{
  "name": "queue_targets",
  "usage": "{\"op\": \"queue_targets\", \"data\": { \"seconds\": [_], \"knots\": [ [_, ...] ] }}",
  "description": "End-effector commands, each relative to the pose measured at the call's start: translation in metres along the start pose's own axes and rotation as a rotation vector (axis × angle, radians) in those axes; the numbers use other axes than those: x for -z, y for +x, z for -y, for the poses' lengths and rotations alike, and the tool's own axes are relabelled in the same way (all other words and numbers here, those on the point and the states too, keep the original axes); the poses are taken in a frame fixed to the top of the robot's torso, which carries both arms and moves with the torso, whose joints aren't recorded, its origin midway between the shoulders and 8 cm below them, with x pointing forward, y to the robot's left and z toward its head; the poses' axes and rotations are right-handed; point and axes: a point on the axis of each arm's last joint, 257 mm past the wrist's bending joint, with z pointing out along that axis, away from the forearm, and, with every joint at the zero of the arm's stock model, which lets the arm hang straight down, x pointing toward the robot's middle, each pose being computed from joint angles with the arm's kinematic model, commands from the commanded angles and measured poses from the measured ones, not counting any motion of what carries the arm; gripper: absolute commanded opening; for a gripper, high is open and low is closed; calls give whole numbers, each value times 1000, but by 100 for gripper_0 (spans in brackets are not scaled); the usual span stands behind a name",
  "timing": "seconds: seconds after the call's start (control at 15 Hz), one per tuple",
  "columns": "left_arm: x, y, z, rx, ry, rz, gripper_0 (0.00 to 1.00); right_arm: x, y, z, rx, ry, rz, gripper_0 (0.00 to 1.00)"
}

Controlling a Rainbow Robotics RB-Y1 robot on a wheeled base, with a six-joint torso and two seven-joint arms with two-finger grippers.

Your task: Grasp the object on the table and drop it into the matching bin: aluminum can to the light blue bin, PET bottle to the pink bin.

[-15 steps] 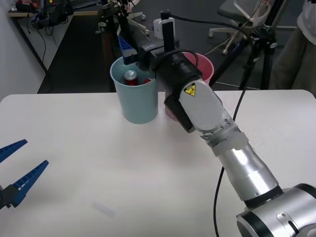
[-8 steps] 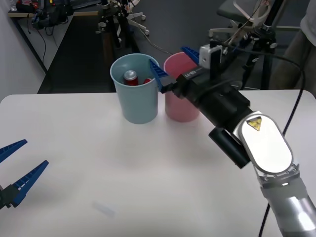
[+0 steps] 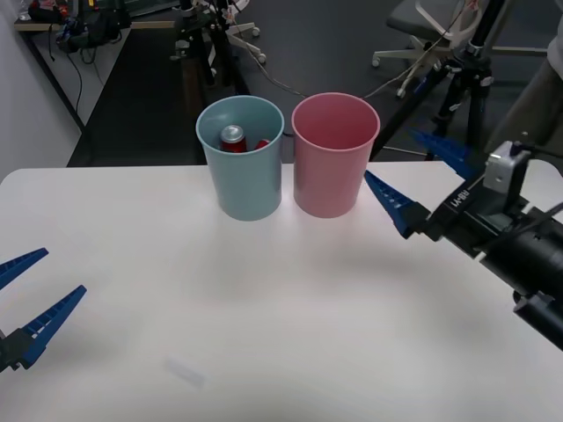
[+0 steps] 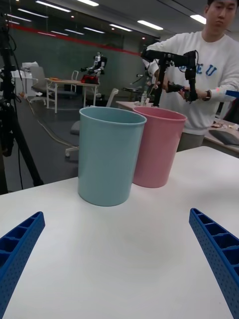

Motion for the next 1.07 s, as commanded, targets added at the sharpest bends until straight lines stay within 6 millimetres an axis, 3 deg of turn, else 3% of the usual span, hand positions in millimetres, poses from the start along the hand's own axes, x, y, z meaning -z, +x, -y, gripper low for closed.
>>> {"op": "queue_targets", "data": {
  "seconds": [0.07,0.4,0.6,0.87,1.07],
  "knots": [
    [0,0,0,0,0,0,100,55,14,16,22,7,-56,100],
    [0,0,0,0,0,0,100,132,45,40,3,27,-156,100],
    [0,0,0,0,0,0,100,168,49,51,24,63,-188,100],
    [0,0,0,0,0,0,100,198,44,51,19,81,-191,100],
    [0,0,0,0,0,0,100,204,45,47,6,82,-185,100]
  ]
}}
